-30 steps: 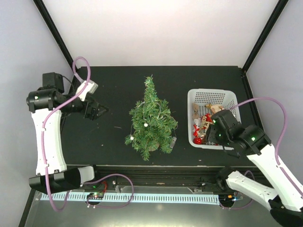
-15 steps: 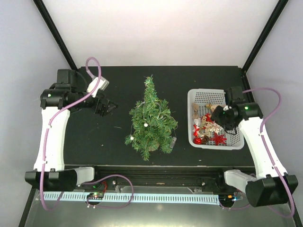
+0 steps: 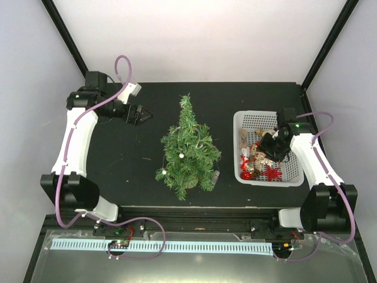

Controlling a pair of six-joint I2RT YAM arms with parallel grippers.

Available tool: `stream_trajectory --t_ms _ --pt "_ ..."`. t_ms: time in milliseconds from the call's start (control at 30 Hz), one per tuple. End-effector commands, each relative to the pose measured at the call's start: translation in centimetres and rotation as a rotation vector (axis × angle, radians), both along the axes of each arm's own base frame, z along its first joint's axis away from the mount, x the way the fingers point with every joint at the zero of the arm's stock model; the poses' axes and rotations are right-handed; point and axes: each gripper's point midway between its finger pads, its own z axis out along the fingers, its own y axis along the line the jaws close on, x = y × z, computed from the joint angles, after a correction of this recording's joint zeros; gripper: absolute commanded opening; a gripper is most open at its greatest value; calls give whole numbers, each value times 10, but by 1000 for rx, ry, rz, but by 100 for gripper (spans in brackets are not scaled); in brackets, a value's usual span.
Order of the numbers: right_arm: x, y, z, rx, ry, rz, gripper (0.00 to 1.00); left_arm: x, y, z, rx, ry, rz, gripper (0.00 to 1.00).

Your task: Decorate the small christmas tree

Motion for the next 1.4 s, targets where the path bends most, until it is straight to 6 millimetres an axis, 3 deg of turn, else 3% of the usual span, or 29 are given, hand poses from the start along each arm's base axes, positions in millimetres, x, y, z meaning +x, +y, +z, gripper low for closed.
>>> stream_trajectory --t_ms 0,167,433,633,867,1067,1367 --pt "-7 7 -13 12 -4 72 46 13 -14 15 -18 -37 -30 99" --pt "-32 -1 -34 -29 96 57 46 12 -27 17 -9 -48 -65 99" --pt "-65 -11 -64 -90 230 22 54 14 -37 14 -6 -37 -92 99" --pt "-82 -38 -73 -239 297 -52 54 15 -39 16 -19 -35 -99 99" --pt "-74 -57 -76 -342 301 -144 54 14 -41 13 -22 -26 -108 99" --pt "-49 -53 -96 -317 287 -165 54 12 -43 14 -38 -23 -117 99" --pt "-38 -52 -104 -295 278 -168 51 8 -44 13 -47 -24 -121 99"
